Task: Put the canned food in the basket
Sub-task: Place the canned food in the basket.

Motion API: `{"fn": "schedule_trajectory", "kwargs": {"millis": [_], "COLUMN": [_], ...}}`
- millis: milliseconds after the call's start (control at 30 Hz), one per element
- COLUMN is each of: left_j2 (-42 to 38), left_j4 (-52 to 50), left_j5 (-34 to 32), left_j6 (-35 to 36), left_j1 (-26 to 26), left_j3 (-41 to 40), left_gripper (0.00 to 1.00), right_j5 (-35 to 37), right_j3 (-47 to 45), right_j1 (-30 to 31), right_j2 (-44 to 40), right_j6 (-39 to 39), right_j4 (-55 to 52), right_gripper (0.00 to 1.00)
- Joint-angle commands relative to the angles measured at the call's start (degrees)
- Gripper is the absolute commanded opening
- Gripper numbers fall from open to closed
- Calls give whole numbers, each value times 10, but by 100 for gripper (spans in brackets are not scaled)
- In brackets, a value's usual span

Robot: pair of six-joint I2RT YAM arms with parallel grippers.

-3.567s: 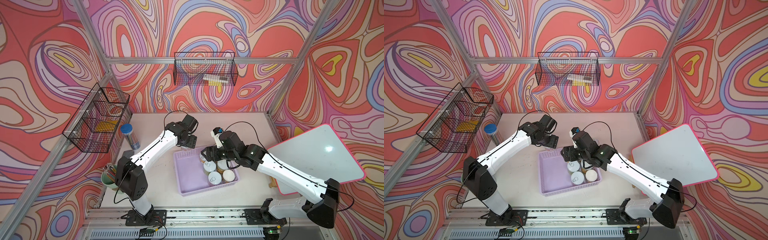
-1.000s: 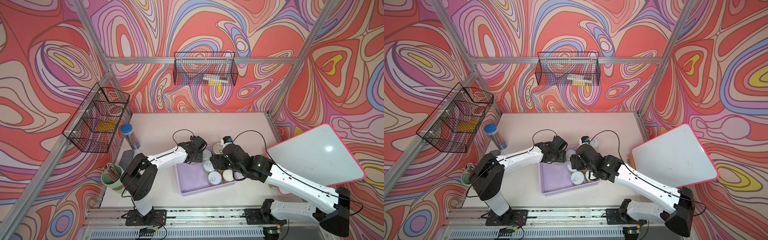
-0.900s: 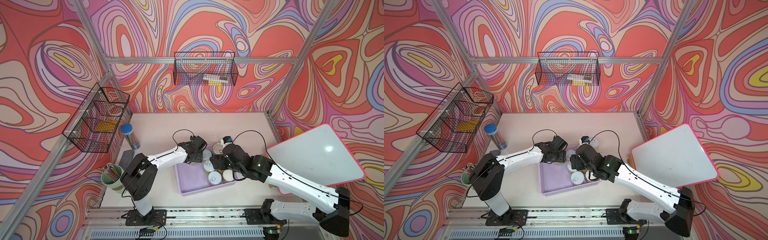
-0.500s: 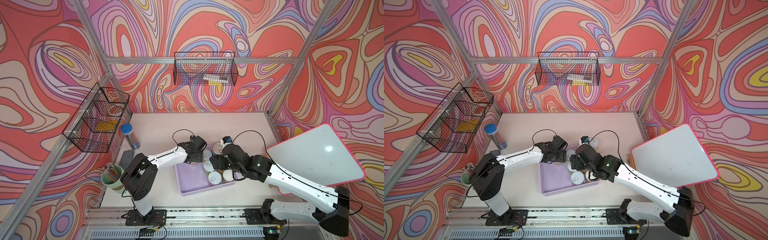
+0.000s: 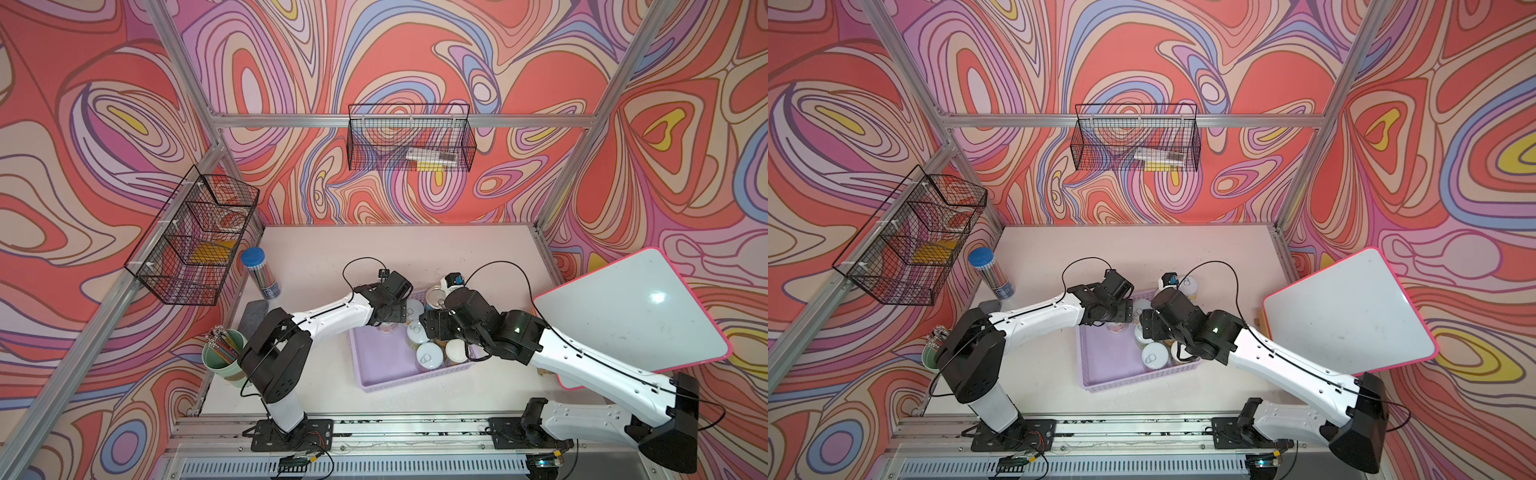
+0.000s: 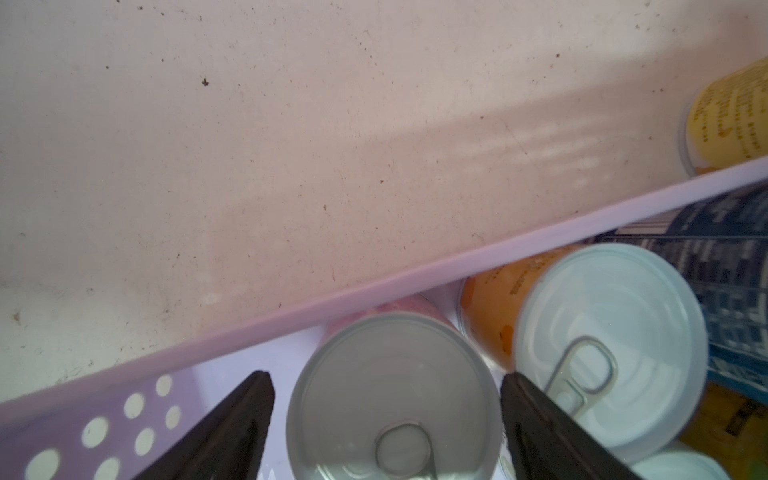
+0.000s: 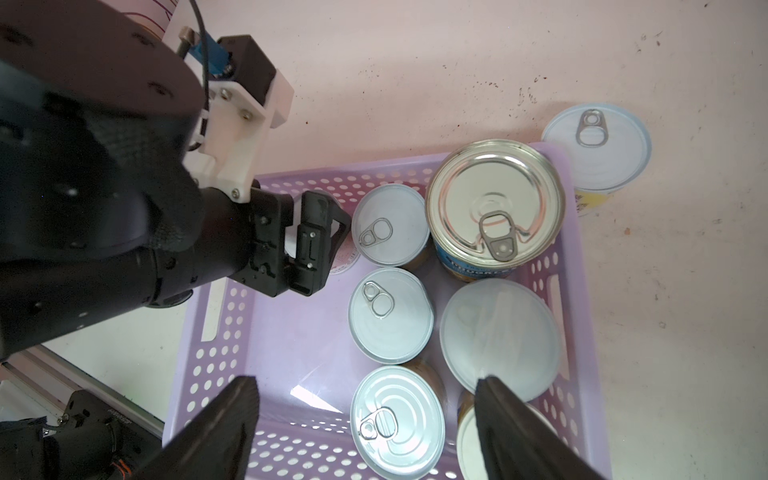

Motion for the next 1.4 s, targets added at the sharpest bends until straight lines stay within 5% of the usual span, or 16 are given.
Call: {"fn": "schedule_trajectory", "kwargs": {"millis": [0, 367, 933, 1033, 1200, 1367], "left_j2": [-45, -73, -9, -7, -23, -81], "left_j4": [7, 20, 74, 73, 49, 24], "left_j5": [2, -8, 42, 44, 25, 7], "left_j6": [-8, -19, -13, -12, -14, -10], "left_j1": [0, 0, 0, 0, 0, 0], "left_j3": [-20, -79, -47, -42, -44, -62], "left_gripper": [91, 66, 52, 53, 76, 80], "right_j5": [13, 6, 20, 23, 43, 62], "right_j3": [10, 13, 11, 11, 34, 62], "right_j1": [-3, -3, -4, -3, -9, -36], "right_j2": [-1, 17, 5, 6, 10, 13], "right_j6": [2, -1, 5, 5, -5, -32], "right_j4": [-4, 6, -12, -12, -31, -50], "right_gripper": [83, 83, 83, 83, 84, 85]}}
